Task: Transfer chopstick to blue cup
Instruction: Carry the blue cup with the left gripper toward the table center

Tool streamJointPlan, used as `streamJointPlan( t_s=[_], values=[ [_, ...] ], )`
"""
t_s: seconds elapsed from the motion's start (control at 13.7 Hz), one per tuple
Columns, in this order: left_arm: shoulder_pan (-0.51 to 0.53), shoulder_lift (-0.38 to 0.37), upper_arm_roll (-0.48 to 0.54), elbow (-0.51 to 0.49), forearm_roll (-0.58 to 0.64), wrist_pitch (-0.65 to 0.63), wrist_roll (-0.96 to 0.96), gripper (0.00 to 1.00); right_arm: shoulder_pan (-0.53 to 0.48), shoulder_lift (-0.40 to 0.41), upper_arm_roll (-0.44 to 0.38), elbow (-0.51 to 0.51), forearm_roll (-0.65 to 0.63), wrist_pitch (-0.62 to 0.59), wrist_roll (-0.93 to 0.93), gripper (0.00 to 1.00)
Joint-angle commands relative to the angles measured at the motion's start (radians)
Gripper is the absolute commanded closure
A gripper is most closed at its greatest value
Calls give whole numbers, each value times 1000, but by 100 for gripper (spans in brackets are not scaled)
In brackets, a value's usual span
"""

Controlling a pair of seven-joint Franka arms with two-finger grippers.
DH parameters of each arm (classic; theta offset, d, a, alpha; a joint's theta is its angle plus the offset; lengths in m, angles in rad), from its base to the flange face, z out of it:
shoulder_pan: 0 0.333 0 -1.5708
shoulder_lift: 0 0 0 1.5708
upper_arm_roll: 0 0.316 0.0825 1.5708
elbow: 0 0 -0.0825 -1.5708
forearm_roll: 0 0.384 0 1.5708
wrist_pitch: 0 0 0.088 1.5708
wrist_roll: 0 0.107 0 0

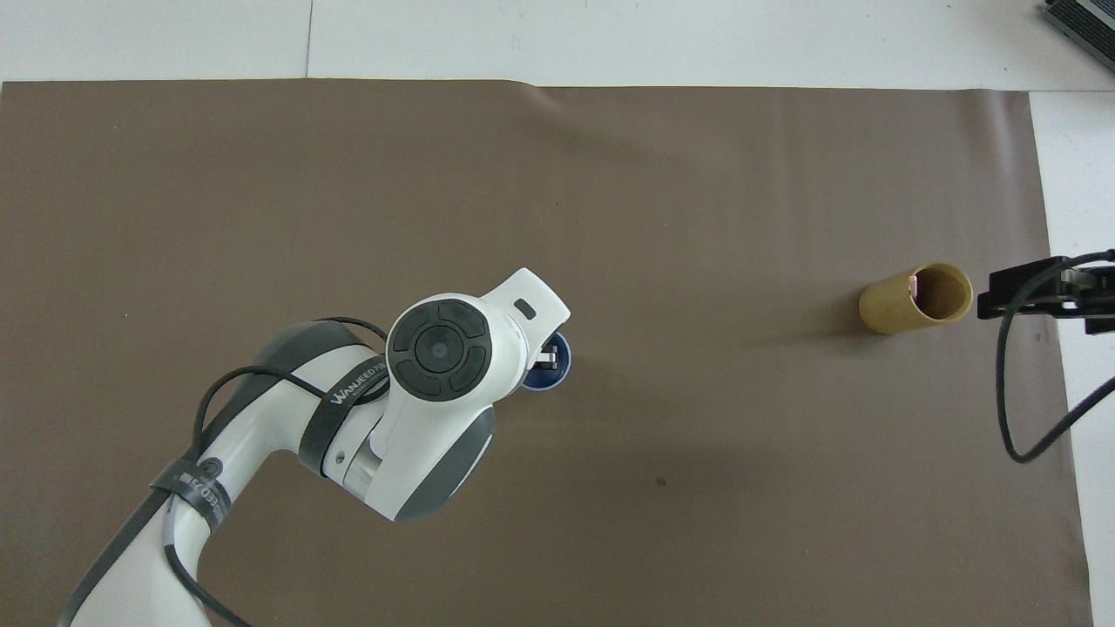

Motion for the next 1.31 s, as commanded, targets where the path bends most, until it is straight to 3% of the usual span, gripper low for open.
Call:
streamJointPlan(
  t_s=[0.0, 0.36, 0.51, 0.66, 0.87, 1.09, 1.24],
  values=[
    [-67, 20, 20, 20, 20, 28, -27, 98, -12, -19, 6, -20, 3, 2, -24, 0],
    [-87, 65, 19, 46, 20, 31, -26, 96, -10, -19, 6, -21, 3, 2, -24, 0],
    [-89, 59, 19, 34, 20, 28, -23, 83, -12, -19, 6, -20, 3, 2, -24, 0],
    [-90, 59, 17, 37, 19, 25, -24, 54, -12, -19, 6, -21, 3, 2, -24, 0],
    [-83, 45, 20, 46, 19, -1, -21, 0, -12, -19, 6, -20, 3, 2, -24, 0],
    [-63, -42, 29, 39, 20, -116, -1, 0, -12, -19, 6, -20, 3, 2, -24, 0],
    [6, -116, 28, 31, 20, -209, 83, 0, -12, -19, 6, -20, 2, 2, -24, 0]
  ],
)
